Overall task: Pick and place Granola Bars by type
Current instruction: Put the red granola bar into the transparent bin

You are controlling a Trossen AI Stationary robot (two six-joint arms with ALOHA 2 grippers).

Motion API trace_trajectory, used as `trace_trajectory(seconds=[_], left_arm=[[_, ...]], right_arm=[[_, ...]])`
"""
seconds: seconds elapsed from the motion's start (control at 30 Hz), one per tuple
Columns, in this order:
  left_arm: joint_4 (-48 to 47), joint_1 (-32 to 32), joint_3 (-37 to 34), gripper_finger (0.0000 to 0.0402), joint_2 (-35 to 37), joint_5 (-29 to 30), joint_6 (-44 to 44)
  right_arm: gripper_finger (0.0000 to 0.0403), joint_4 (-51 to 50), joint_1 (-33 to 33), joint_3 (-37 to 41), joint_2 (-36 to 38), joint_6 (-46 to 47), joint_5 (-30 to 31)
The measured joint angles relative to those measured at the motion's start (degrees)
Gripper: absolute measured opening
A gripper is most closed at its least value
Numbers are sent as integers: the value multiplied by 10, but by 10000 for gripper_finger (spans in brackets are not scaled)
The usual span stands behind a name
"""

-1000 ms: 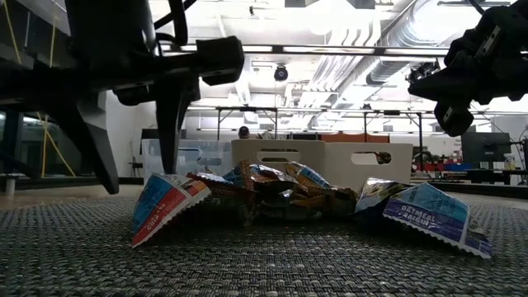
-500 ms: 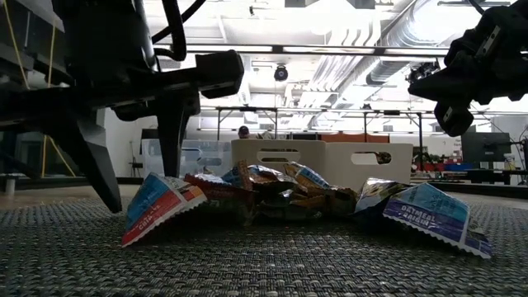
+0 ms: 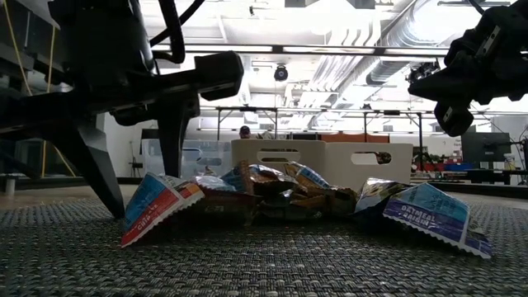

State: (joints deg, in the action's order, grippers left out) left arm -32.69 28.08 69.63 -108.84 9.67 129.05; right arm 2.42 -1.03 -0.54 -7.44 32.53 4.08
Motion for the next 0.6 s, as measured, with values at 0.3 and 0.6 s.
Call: trace_trajectory(seconds=[0.3,0.6], left_arm=[[-4,1,-1,101,0,-2,-9],[4,1,-1,61,-1,17,-26]], right_arm=[[0,0,0,0,0,0,0],[0,0,0,0,0,0,0]])
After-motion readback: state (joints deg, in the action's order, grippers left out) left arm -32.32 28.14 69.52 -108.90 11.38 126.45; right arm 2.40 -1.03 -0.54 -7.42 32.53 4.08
